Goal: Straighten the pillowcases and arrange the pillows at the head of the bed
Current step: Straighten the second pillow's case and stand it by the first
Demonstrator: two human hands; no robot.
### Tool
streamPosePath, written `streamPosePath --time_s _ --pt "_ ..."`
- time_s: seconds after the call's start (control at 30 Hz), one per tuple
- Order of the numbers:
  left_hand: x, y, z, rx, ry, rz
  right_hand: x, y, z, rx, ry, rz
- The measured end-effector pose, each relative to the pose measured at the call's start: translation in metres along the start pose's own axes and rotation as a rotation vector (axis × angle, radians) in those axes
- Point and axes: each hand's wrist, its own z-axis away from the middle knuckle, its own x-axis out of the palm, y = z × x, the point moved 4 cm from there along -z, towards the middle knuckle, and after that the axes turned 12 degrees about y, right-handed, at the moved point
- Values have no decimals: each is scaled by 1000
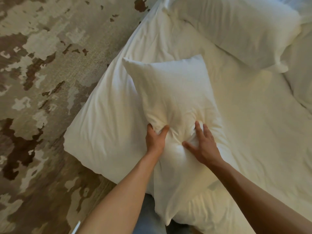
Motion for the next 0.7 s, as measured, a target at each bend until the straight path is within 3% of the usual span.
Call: streamPosePath --time_s 0.13,0.37,0.7 --pt "5 56 43 191 -87 -22 -45 21 13 58 44 -130" --pt "38 165 150 520 -326 -107 -144 66 68 76 283 -233" --pt "84 195 312 1086 -756 -704 -267 149 159 -58 645 -248"
